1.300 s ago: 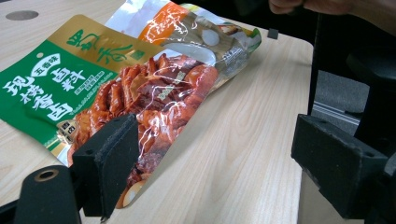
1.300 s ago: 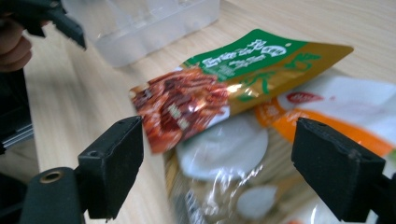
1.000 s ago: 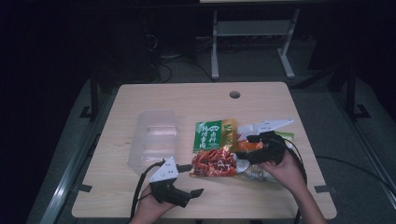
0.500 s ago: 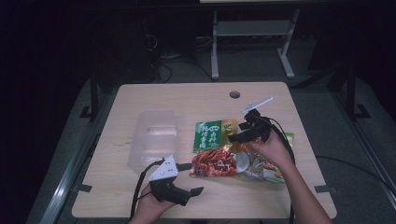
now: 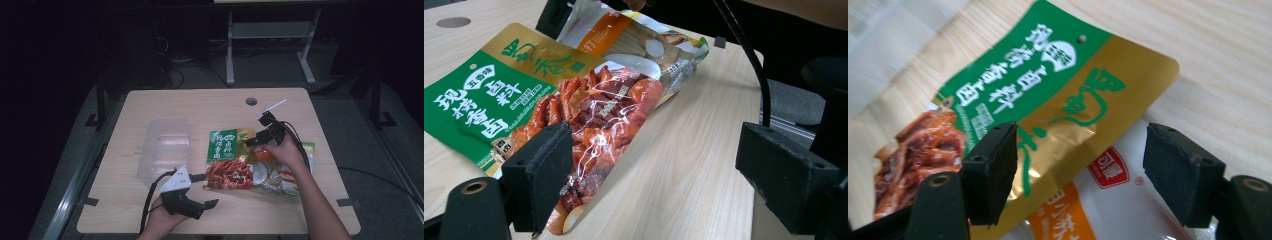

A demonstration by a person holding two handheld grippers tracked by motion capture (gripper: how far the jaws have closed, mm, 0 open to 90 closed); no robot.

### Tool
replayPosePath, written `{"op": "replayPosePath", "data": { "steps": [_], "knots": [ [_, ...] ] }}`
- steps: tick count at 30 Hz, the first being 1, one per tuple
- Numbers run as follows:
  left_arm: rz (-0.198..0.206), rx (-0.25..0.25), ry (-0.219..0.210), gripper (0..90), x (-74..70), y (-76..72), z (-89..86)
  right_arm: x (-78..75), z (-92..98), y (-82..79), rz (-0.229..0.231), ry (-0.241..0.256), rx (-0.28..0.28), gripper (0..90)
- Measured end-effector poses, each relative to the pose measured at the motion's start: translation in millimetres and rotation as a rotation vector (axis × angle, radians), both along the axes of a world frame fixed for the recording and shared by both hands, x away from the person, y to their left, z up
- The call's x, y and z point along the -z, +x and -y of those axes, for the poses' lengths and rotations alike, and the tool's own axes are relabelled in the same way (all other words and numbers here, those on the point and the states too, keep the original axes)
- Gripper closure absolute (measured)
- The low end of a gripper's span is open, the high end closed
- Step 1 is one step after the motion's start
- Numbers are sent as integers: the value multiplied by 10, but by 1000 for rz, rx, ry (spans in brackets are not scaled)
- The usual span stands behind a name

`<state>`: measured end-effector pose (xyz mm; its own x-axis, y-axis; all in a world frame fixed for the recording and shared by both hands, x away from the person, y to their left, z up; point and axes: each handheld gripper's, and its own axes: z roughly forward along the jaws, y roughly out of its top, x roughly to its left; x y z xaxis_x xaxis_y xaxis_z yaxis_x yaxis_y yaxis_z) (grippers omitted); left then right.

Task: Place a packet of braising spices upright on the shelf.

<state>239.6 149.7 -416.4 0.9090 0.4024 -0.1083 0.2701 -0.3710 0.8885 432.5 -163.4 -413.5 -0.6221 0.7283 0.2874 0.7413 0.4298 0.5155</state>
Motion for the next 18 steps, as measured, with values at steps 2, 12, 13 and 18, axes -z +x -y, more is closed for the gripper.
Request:
{"op": "replayPosePath", "data": {
  "steps": [2,12,13,18],
  "knots": [
    [-1,1,0,150,0,2,5,40,4,28,-13,3,8,359],
    [-18,0,-7,150,5,13,18,142,-66,80,-50,-22,-38,495],
    [-18,0,-7,150,7,17,19,140,-71,79,-51,-24,-39,526],
    [-35,0,-20,150,5,32,12,114,-82,58,-39,-16,-90,782]
  ]
}}
